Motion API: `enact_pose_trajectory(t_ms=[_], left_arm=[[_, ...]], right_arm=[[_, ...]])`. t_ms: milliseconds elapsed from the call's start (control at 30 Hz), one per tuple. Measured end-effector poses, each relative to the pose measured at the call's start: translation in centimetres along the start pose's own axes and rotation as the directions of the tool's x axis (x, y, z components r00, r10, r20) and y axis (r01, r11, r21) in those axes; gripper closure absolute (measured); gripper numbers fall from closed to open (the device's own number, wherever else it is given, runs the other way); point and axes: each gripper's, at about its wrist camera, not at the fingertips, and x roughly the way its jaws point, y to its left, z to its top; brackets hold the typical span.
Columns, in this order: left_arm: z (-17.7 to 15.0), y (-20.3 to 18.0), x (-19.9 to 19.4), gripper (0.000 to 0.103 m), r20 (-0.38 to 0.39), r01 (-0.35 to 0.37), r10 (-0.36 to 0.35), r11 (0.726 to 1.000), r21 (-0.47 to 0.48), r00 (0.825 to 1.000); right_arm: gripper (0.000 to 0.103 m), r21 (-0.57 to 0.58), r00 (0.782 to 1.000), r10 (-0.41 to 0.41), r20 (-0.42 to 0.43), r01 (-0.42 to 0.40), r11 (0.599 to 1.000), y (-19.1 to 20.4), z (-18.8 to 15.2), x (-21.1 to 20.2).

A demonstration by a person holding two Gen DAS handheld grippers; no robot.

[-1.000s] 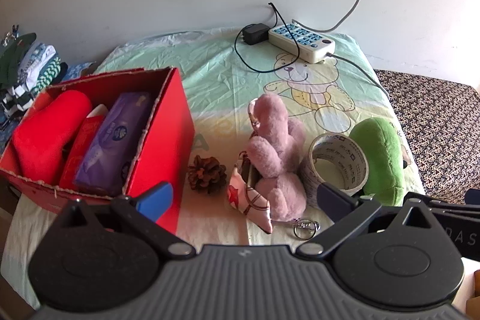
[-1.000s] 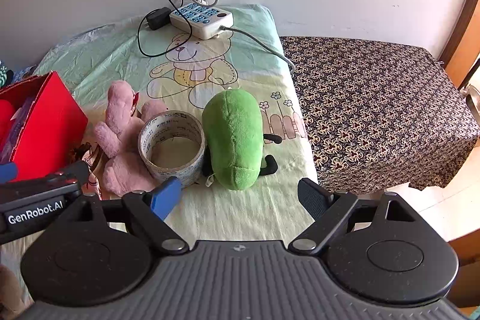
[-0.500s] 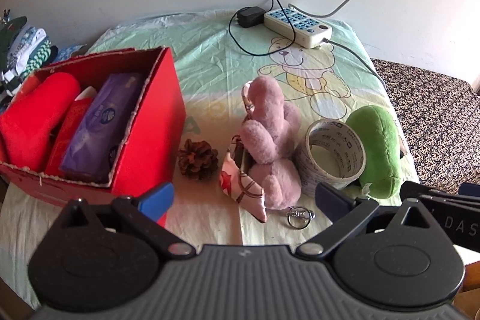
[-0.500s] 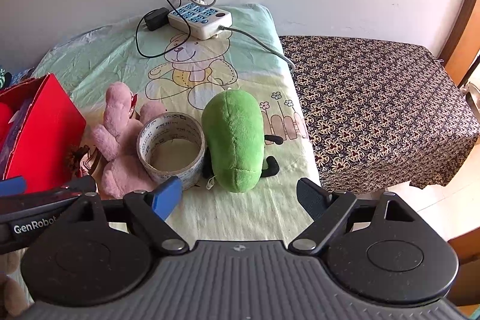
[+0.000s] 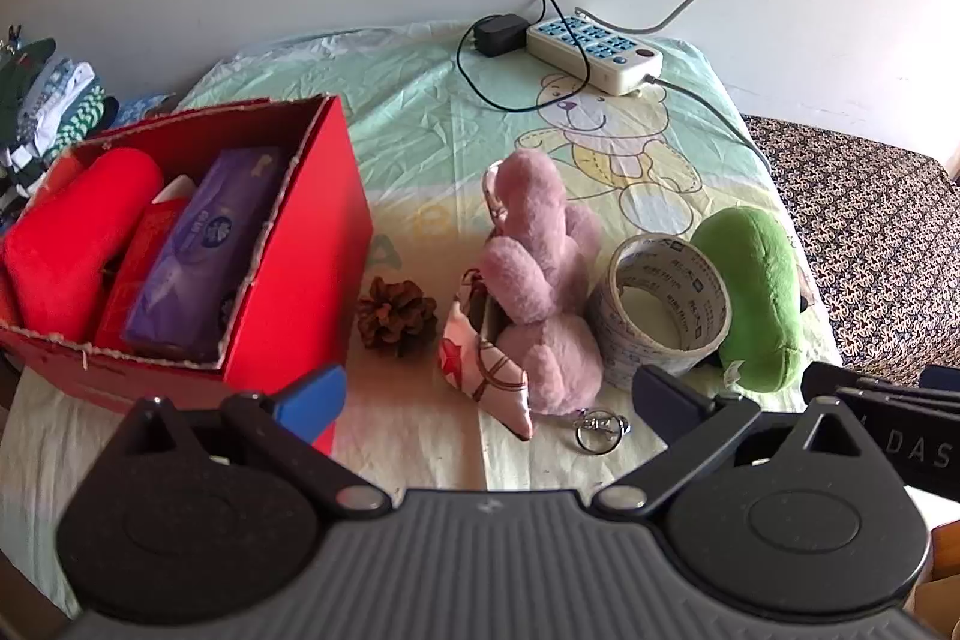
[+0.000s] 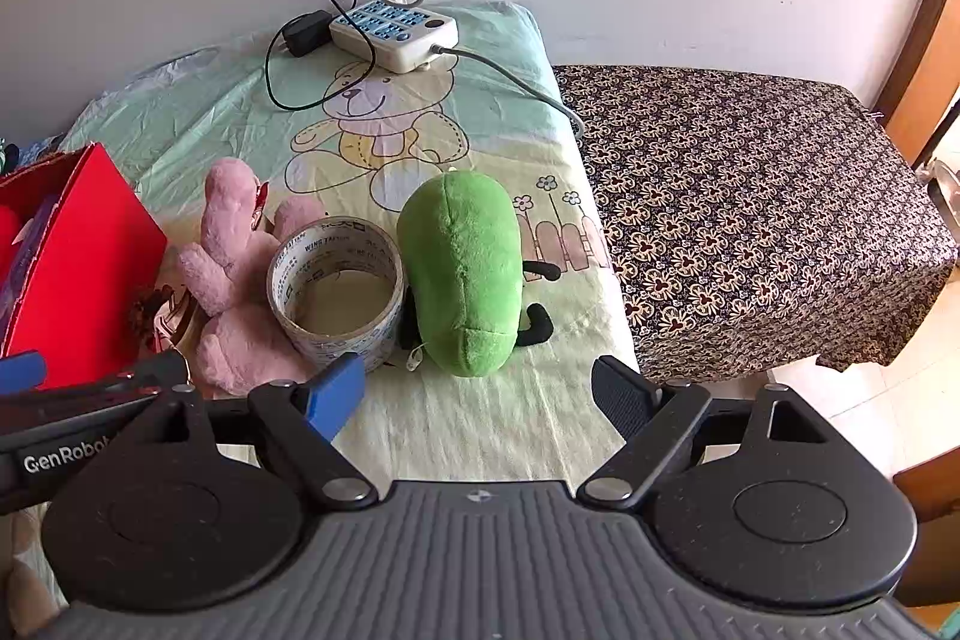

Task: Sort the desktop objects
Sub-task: 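Move the right tool toward the green plush toy beside the tape roll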

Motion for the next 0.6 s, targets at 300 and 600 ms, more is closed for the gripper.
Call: enact_pose_trajectory(t_ms=[300, 600], left_arm=[[-0.5, -0.1, 0.1, 0.001, -0.008, -0.005, 0.005, 1.0, -0.005, 1.0], [-1.1, -0.2, 0.1, 0.001, -0.019, -0.011, 0.011, 1.0, -0.005, 1.0]], right_arm=[[0.019, -0.006, 1.0, 0.002, -0.001, -0.002, 1.0, 0.1, -0.3, -0.2], [0.026, -0.022, 1.0, 0.017, -0.01, -0.017, 1.0, 0.3, -0.7, -0.1]])
